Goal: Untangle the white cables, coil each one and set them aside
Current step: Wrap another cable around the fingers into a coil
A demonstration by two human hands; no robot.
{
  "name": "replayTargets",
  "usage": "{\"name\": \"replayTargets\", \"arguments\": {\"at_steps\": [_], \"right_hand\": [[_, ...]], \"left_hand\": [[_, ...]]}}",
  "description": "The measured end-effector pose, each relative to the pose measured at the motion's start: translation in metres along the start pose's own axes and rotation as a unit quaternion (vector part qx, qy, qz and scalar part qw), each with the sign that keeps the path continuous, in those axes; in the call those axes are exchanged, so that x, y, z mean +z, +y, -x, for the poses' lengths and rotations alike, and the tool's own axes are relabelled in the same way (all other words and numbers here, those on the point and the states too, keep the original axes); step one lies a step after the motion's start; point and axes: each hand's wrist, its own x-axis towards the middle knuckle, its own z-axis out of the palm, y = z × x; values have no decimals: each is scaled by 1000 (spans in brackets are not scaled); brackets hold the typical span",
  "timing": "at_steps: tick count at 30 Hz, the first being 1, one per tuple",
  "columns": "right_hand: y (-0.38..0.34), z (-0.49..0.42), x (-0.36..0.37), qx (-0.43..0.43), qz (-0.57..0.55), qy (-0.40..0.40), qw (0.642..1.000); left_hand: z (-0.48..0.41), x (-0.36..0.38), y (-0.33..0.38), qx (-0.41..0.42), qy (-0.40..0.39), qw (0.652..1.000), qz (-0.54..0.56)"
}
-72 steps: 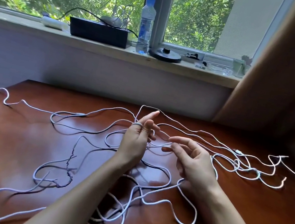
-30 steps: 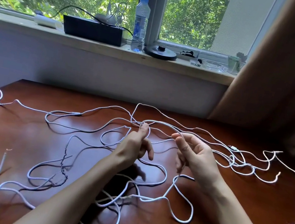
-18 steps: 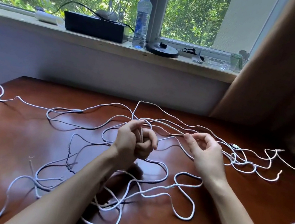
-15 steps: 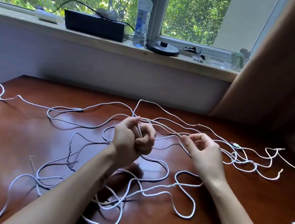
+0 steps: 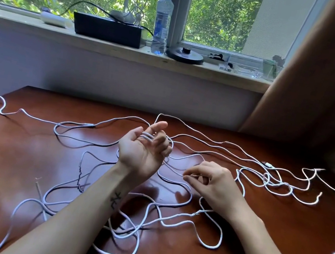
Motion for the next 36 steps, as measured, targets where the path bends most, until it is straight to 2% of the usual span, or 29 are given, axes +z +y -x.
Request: {"name": "replayTargets", "arguments": {"at_steps": [6,12,16,20,23,26,28,30,32,33,36], "right_hand": [[-12,-1,1,-26,-84,-14,996],[-18,-1,3,3,-141,22,990],[-16,-1,-1,42,-137,21,989],[-12,-1,-8,33,-100,33,994],[-9,-1,-11,13,-18,92,996],[-14,1,-14,41,129,160,978],[-16,2,-14,59,168,177,968],[-15,2,-13,77,70,159,982],[-15,-1,-12,106,-76,132,983],[-16,-2,-11,118,-137,127,975],[-25,-3,-10,131,-302,127,936]], "left_hand": [[-7,-3,2,12,54,995,-78],[-16,-8,-9,47,89,962,-255],[-17,-8,-12,103,70,912,-391],[-9,-6,-13,143,45,857,-493],[-6,-8,-19,121,26,836,-535],[-2,-12,-25,107,-11,757,-645],[2,-12,-26,99,-37,736,-669],[1,-15,-27,95,-59,721,-684],[2,-17,-25,68,-79,740,-664],[2,-18,-24,56,-81,738,-668],[7,-14,-21,56,-88,663,-741]]}}
